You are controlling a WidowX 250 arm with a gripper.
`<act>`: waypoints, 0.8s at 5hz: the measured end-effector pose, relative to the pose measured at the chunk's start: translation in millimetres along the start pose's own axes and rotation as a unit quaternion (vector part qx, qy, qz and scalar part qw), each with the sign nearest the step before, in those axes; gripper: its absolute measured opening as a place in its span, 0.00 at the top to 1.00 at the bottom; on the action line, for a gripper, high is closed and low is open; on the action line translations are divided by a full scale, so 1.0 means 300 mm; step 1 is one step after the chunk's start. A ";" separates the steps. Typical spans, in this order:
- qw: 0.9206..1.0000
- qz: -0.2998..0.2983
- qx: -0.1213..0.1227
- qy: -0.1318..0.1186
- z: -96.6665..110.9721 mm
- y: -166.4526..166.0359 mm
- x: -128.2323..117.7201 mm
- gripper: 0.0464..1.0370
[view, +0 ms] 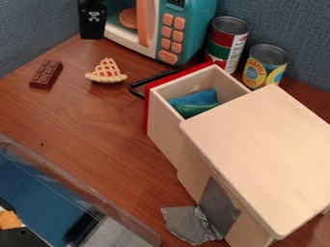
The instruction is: Close the drawer
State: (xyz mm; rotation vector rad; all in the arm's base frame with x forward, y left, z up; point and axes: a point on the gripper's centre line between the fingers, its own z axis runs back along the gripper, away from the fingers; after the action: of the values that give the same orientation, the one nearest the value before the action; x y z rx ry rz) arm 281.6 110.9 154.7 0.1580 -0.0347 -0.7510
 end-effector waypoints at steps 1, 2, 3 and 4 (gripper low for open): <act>1.000 -0.003 -0.010 0.003 -0.023 -0.002 0.003 0.04; 0.997 -0.072 -0.010 -0.005 -0.086 0.020 0.030 0.04; 0.989 -0.144 0.004 -0.014 -0.151 0.053 0.061 0.04; 0.969 -0.246 0.006 -0.008 -0.218 0.068 0.102 0.04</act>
State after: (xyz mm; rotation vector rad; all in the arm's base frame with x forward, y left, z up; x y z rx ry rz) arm 323.6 113.2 92.6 0.1747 -0.0145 -1.2486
